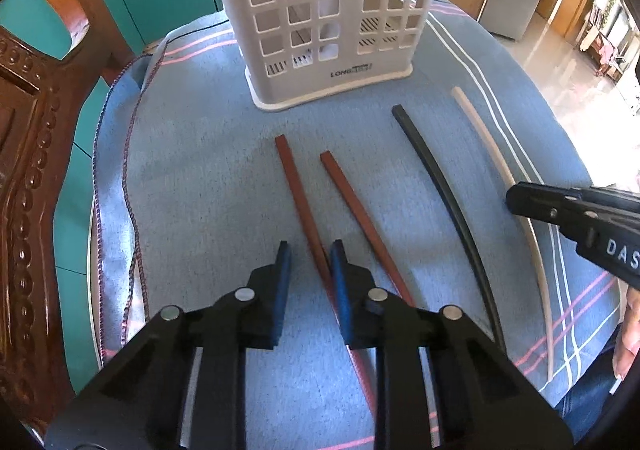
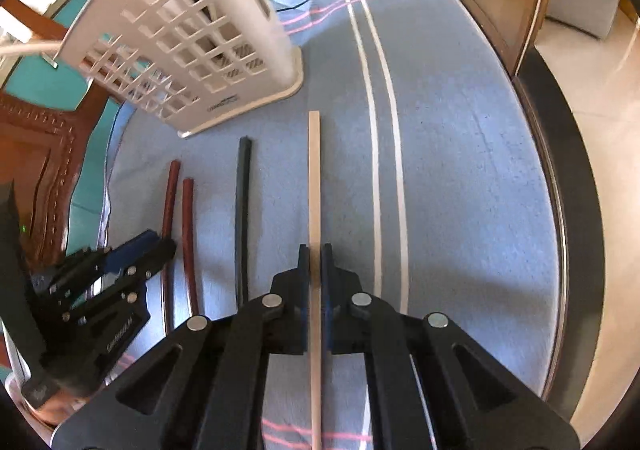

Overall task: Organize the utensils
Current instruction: 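Align the right gripper on a light wooden chopstick while the left aligns on a dark red one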

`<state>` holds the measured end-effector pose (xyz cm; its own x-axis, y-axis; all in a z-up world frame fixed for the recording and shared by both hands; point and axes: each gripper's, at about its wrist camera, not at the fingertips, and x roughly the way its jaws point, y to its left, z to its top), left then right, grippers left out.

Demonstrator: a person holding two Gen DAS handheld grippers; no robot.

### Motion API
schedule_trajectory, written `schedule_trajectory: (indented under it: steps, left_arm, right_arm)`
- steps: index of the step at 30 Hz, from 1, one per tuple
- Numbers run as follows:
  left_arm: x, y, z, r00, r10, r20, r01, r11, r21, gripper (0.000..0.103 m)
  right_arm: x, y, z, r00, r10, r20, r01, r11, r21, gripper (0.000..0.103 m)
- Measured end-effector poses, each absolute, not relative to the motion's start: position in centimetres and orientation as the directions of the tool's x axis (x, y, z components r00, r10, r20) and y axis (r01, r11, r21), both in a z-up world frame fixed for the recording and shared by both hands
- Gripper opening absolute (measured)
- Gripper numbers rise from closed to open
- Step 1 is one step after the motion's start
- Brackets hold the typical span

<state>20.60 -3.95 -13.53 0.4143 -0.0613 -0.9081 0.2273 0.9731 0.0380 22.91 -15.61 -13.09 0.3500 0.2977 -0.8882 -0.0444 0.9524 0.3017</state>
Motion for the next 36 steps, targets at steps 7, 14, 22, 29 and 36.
schedule_trajectory:
  steps: [7,14,22,29,36]
  left_arm:
    - [20.7,-3.5,-13.7,0.425,-0.055,-0.903,0.200,0.979,0.035,0.025]
    - [21.7,-2.7,-13.7,0.433,-0.048,-0.900,0.155,0.988,0.022,0.035]
    - [23.4,-1.6,-13.9,0.437,-0.028,-0.899,0.112,0.993,0.023,0.056]
    - [25.4,-0.6,-14.1,0.447,-0.024,-0.894,0.089,0.996,0.018,0.070]
    - [26.6,0.7,-15.1,0.458,-0.034,-0.888,0.067,0.998,-0.003,0.081]
  right_arm:
    - [21.7,-13.7,-11.7,0.440,0.188,-0.878,-0.111,0.982,0.154,0.009]
    - [22.4,-13.1,-12.2,0.455,0.154,-0.877,-0.117,0.987,0.112,0.013]
    - [23.1,-13.1,-12.6,0.463,0.140,-0.875,-0.121,0.988,0.094,0.022]
    - [24.2,-12.9,-13.5,0.456,0.136,-0.880,-0.112,0.989,0.094,0.025]
    - [25.1,-13.0,-13.7,0.475,0.129,-0.871,-0.113,0.990,0.085,0.030]
